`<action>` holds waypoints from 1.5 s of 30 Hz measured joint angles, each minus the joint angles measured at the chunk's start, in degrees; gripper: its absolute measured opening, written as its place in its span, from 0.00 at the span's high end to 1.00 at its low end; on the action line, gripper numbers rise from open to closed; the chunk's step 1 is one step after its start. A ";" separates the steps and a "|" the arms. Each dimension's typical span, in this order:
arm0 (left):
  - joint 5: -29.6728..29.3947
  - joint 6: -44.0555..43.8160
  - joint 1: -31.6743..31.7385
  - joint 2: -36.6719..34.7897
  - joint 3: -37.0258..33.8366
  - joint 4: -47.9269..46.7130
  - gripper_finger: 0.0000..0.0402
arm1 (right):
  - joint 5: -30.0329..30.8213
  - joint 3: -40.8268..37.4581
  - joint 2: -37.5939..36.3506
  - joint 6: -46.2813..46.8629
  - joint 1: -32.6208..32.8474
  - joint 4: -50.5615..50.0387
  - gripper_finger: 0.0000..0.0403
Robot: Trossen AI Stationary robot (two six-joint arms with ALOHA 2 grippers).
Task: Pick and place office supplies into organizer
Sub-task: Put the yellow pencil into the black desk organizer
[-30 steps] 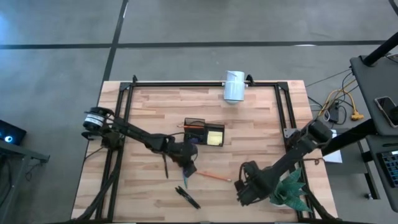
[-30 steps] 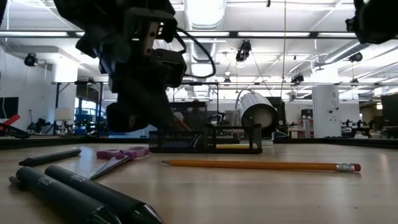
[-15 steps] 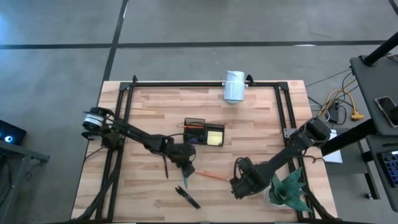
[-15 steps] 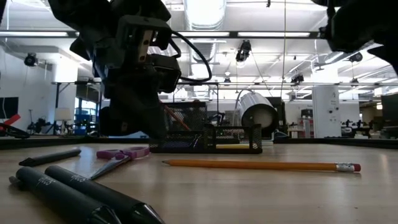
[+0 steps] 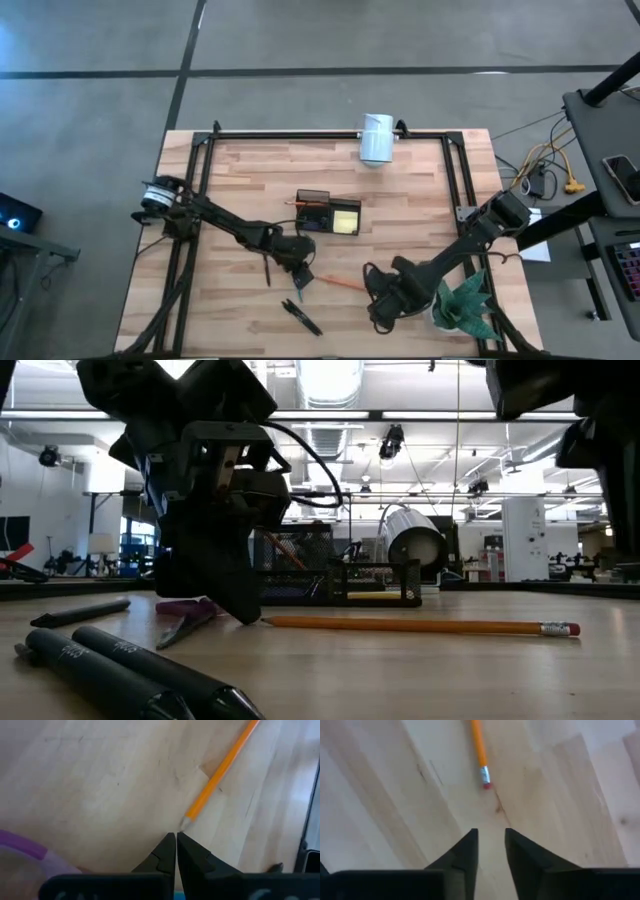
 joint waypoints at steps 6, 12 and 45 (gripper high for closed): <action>-0.43 0.44 0.00 -0.02 0.09 -0.01 1.00 | 0.16 -0.02 1.06 -9.31 -0.11 1.96 0.61; -1.19 0.44 0.00 -0.18 0.28 1.27 1.00 | 0.33 0.00 3.64 -11.60 -0.60 5.55 0.52; -1.69 3.45 -1.57 -0.31 0.23 2.90 1.00 | 3.39 -1.31 6.54 -11.76 -3.00 7.88 0.60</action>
